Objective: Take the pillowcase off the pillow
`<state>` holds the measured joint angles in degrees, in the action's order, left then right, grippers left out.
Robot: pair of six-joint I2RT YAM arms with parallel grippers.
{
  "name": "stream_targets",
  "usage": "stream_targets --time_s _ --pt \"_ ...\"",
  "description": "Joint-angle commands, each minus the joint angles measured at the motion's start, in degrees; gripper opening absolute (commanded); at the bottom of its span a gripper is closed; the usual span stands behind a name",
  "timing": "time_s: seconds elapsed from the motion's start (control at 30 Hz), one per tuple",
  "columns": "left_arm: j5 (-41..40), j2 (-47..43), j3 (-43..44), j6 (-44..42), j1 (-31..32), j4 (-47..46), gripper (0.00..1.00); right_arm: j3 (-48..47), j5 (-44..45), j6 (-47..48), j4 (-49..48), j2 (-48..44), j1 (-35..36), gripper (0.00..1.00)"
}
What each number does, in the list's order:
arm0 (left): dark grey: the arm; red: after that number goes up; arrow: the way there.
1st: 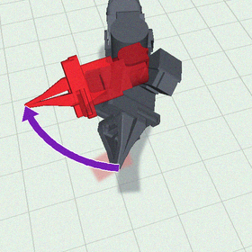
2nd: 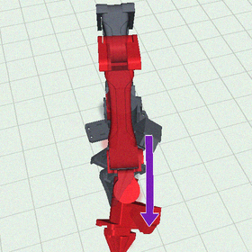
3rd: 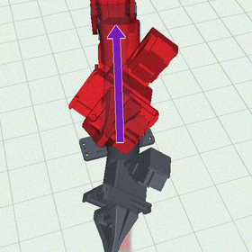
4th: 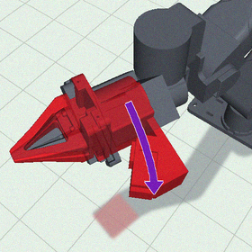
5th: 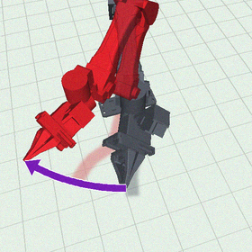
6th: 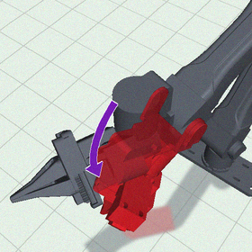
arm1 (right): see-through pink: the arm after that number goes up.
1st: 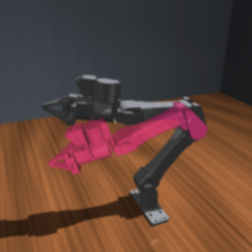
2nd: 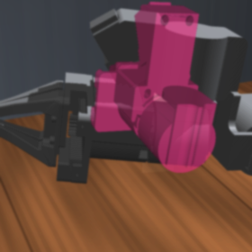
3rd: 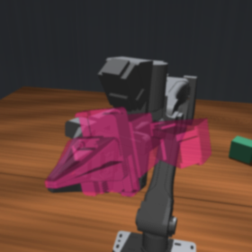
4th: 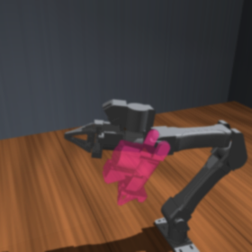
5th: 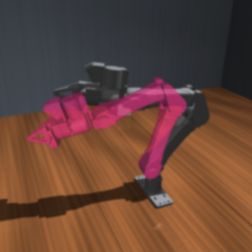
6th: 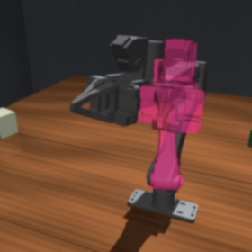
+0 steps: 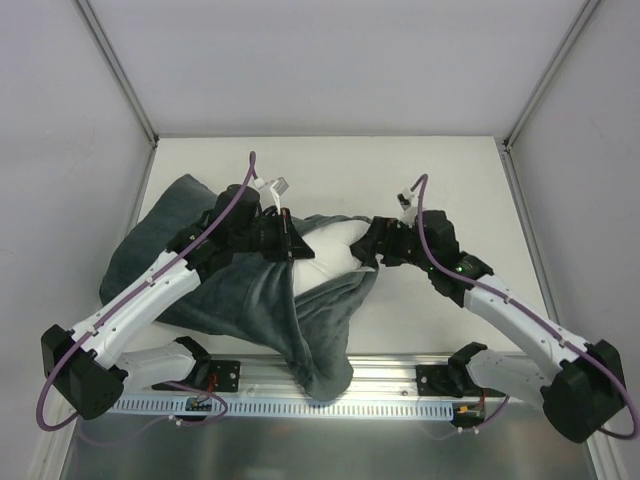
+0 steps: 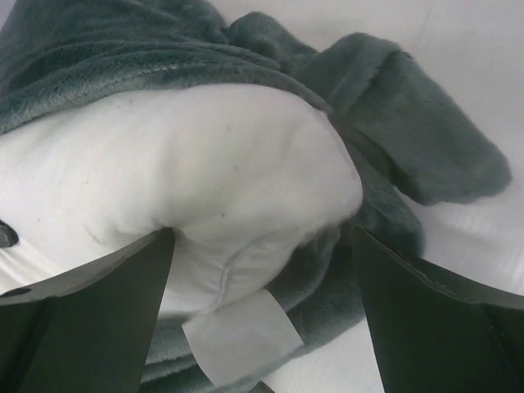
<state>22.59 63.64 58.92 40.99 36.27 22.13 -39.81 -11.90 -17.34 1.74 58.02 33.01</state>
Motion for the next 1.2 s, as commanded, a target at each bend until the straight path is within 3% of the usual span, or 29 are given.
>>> stream_targets --time_s 0.0,0.03,0.13,0.17,0.27,0.43,0.47,0.53,0.57,0.63,0.8,0.93,1.17 --pt "3.95 -2.11 0.41 1.37 -0.15 -6.93 0.00 -5.27 -5.14 -1.73 -5.95 5.34 3.80 0.94" --pt "4.04 -2.20 0.06 1.37 -0.15 -7.01 0.00 -5.36 -6.37 -2.69 -9.18 6.13 4.33 0.91" --pt "4.30 -2.11 -0.20 1.46 -0.15 -6.93 0.00 -4.22 -8.84 -4.71 -15.86 6.67 5.30 0.59" --pt "4.39 -2.11 -0.38 1.37 -0.24 -6.93 0.00 -3.79 -8.58 -4.63 -16.58 5.54 5.31 0.36" --pt "4.31 -1.76 -0.47 1.20 -0.15 -6.93 0.00 -4.57 -4.11 -3.40 -14.50 2.90 5.22 0.01" --pt "5.71 -1.06 0.32 0.58 -0.15 -6.93 0.00 -4.93 7.41 0.46 -5.53 -4.83 4.69 0.01" --pt "6.58 -1.15 0.84 -0.12 -0.06 -6.93 0.09 -4.49 7.94 1.34 -4.65 -5.63 4.52 0.01" --pt "7.38 -1.58 3.56 -2.39 1.69 -7.01 0.38 -3.52 7.42 1.87 -3.06 -6.34 4.43 0.01" --pt "7.29 -2.37 4.71 -3.28 2.65 -6.84 0.64 -3.17 6.81 1.87 -2.88 -6.34 4.51 0.01" --pt "6.42 -2.90 8.75 -6.26 4.76 -6.23 0.76 -1.25 5.23 1.44 -3.67 -6.08 4.60 0.01" --pt "-1.92 -2.91 15.51 -10.31 4.25 -1.57 0.79 1.67 4.34 0.64 -6.48 -7.04 6.27 0.01" --pt "-12.19 4.88 20.26 -13.22 3.98 3.52 0.84 1.84 3.99 1.87 -6.48 -8.18 8.64 0.01" --pt "-11.87 16.51 26.42 -15.06 4.25 7.57 0.88 2.02 4.43 3.28 -4.20 -11.26 10.23 0.01"
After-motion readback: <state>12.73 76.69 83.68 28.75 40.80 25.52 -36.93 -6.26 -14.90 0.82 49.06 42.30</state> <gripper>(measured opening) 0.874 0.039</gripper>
